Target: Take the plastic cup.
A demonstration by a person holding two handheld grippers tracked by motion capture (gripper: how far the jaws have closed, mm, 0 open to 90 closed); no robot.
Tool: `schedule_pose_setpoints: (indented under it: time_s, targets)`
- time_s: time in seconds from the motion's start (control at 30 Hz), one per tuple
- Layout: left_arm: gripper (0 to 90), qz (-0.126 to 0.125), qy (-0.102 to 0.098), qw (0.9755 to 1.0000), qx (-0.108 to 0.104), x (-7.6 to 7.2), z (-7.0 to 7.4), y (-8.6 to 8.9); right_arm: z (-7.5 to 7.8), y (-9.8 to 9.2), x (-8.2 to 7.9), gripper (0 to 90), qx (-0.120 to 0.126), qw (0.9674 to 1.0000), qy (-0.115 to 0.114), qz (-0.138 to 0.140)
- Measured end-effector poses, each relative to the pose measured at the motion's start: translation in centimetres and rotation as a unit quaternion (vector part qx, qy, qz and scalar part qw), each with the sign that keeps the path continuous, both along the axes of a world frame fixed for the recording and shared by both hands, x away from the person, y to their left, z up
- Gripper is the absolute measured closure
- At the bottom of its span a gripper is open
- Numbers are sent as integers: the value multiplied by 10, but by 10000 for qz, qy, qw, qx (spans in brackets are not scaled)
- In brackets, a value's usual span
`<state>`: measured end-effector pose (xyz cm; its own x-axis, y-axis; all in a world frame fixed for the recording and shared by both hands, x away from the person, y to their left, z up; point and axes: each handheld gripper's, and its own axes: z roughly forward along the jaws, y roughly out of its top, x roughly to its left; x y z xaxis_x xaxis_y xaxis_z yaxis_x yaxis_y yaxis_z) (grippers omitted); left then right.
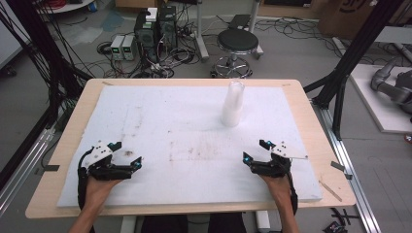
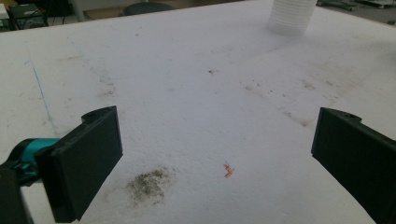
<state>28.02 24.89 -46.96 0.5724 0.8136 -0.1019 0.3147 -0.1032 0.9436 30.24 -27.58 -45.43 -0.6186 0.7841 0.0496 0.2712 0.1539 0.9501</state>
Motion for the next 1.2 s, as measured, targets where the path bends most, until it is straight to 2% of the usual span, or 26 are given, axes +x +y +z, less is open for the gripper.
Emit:
schedule_pose_setpoints:
  time_s: [0.1, 0.4, 0.53, 0.67, 0.73, 0.93, 1.0, 1.2]
  targets:
    - [18, -9, 73, 10000, -6, 2, 0, 0, 0, 2, -1, 151, -89, 10000, -30, 23]
    - [18, -18, 11, 10000, -20, 0, 0, 1, 0, 2, 0, 152, -119, 9999, -11, 64]
    - [18, -19, -15, 10000, -27, 0, 0, 1, 0, 3, 2, 152, -145, 9998, 73, 153]
    - [18, -16, -55, 10000, -32, -1, 0, 1, 1, 1, 4, 151, -63, 9997, 178, 164]
    - [18, -19, -52, 10000, -41, -1, 0, 1, 4, -1, 4, 151, -110, 9995, 226, 165]
    - [18, -10, -104, 9999, -1, -2, 0, 0, 29, -6, 3, 151, -39, 9999, 71, 124]
    - [18, -91, -94, 9999, -3, -1, 0, 0, 39, -6, 6, 150, -133, 9998, 85, 143]
    - [18, -76, -37, 9998, -151, 0, 0, 3, 80, -4, 16, 140, -304, 9993, 49, 190]
